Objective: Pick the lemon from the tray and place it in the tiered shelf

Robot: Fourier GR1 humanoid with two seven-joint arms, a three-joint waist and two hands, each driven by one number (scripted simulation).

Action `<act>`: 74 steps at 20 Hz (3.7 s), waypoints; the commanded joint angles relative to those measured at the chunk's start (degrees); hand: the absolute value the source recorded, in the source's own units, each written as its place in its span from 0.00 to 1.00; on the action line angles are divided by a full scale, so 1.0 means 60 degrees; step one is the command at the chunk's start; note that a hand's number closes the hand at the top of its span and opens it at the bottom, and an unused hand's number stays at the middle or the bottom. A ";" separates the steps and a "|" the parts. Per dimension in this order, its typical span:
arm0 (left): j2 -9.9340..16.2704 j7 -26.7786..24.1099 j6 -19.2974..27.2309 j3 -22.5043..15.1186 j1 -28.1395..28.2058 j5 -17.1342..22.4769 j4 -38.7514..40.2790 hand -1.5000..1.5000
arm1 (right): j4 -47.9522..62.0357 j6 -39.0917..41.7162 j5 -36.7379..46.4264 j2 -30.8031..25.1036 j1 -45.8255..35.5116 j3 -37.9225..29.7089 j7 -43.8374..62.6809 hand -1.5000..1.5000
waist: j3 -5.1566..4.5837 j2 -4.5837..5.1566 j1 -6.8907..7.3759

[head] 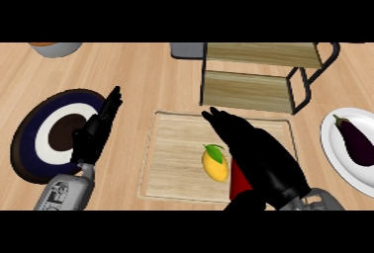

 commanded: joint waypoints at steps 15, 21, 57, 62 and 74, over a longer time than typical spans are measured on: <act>-0.0489 0.0486 -0.0387 0.0408 -0.0062 -0.0609 -0.0310 0.50 | 0.0502 0.1397 0.1795 0.0962 0.0972 -0.0406 -0.0647 0.00 | 0.0002 -0.0003 -0.0008; -0.0758 0.0348 -0.0399 0.0281 0.0564 -0.0783 -0.0915 0.50 | 0.1409 0.1246 0.2660 0.1383 0.0936 -0.0347 -0.1214 0.00 | 0.0003 -0.0001 0.0015; -0.1261 -0.0151 -0.0722 0.0623 0.0860 -0.1392 -0.0704 0.50 | 0.3656 -0.0185 0.5629 0.1647 0.2059 -0.0045 -0.4755 1.00 | 0.0002 -0.0001 0.0006; -0.0994 0.0467 -0.0976 0.0950 0.0040 -0.1158 -0.0572 0.50 | 0.4206 -0.2144 0.5005 0.2202 0.1410 0.1142 -0.1151 1.00 | 0.0003 0.0019 0.0168; -0.1178 0.0130 -0.1083 0.0675 0.0007 -0.1243 -0.0250 0.50 | 0.3759 -0.7424 0.4106 0.2215 -0.1043 0.2826 0.3204 1.00 | 0.0006 0.0015 0.0515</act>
